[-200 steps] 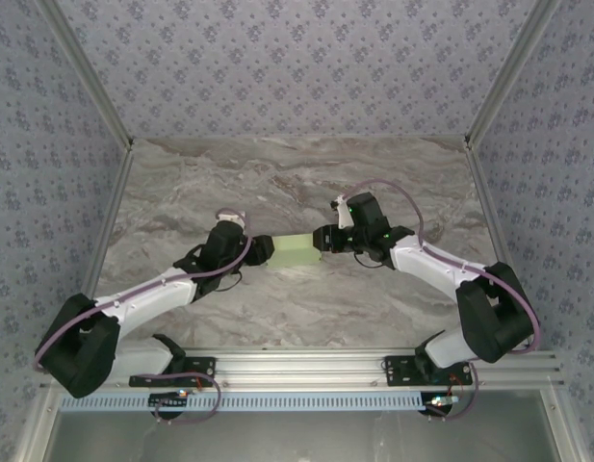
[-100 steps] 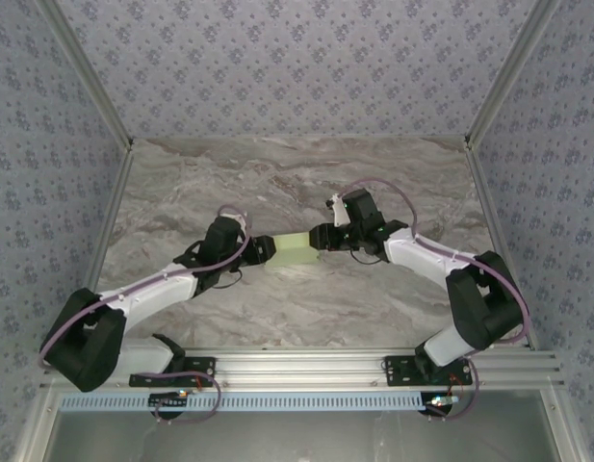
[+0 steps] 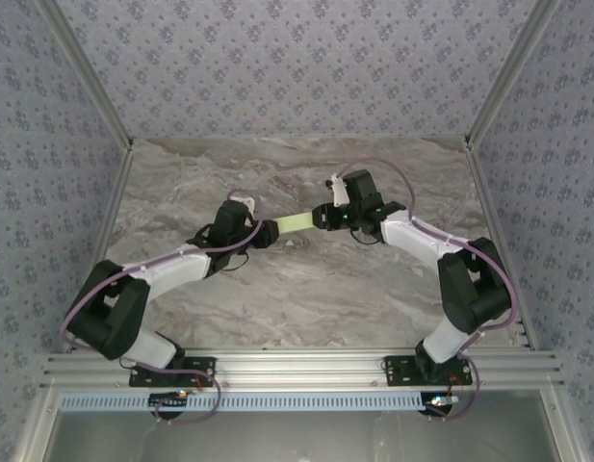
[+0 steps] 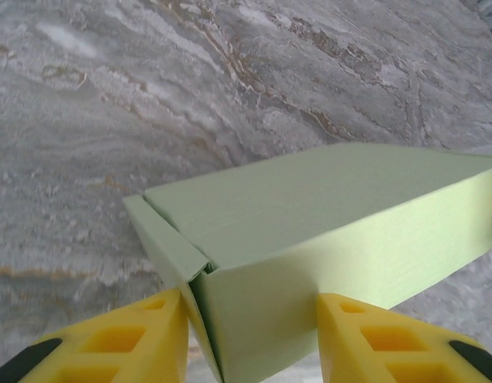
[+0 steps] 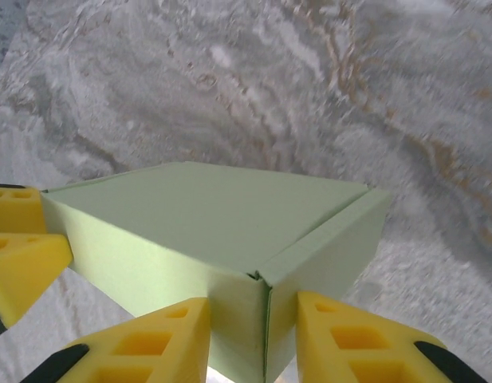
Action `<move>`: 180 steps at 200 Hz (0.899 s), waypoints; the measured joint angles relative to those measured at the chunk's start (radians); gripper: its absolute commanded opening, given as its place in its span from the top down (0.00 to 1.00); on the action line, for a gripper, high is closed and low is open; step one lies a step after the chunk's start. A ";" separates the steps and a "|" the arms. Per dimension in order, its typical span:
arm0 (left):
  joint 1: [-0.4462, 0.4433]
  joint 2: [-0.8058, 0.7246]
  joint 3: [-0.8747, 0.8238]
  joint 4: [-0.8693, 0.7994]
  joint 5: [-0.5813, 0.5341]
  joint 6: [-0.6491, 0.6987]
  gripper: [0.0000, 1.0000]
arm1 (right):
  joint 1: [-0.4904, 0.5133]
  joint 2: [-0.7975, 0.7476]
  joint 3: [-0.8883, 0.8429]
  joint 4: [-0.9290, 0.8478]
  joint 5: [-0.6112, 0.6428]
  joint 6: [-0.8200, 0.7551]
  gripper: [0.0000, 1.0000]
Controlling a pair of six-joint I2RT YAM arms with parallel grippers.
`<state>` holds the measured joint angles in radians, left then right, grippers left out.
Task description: Fold the paper box
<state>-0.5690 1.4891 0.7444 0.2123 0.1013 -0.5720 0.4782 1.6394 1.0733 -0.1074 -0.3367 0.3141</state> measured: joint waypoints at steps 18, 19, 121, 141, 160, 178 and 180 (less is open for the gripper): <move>0.003 0.049 0.026 0.028 -0.001 0.021 0.58 | -0.016 0.021 0.010 0.013 0.005 -0.019 0.67; 0.004 0.053 0.027 0.030 -0.001 0.023 0.58 | -0.017 0.023 0.010 0.013 0.006 -0.021 0.67; -0.023 0.068 -0.008 0.051 0.004 -0.018 0.41 | 0.018 0.003 -0.145 -0.008 0.054 -0.015 0.54; -0.024 0.030 -0.048 0.033 0.002 -0.031 0.37 | 0.018 -0.048 -0.170 -0.029 0.058 -0.016 0.51; -0.022 -0.027 -0.078 0.009 -0.008 -0.033 0.35 | 0.016 -0.108 -0.178 -0.041 0.059 -0.016 0.49; -0.017 -0.074 -0.083 -0.007 -0.020 -0.030 0.34 | 0.010 -0.145 -0.178 -0.036 0.060 -0.016 0.48; -0.016 -0.077 -0.083 -0.007 -0.020 -0.030 0.34 | 0.009 -0.146 -0.177 -0.035 0.060 -0.016 0.48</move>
<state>-0.5846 1.4117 0.6617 0.2054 0.0811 -0.6018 0.4870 1.4937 0.8959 -0.1425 -0.2764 0.2985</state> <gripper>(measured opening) 0.658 0.512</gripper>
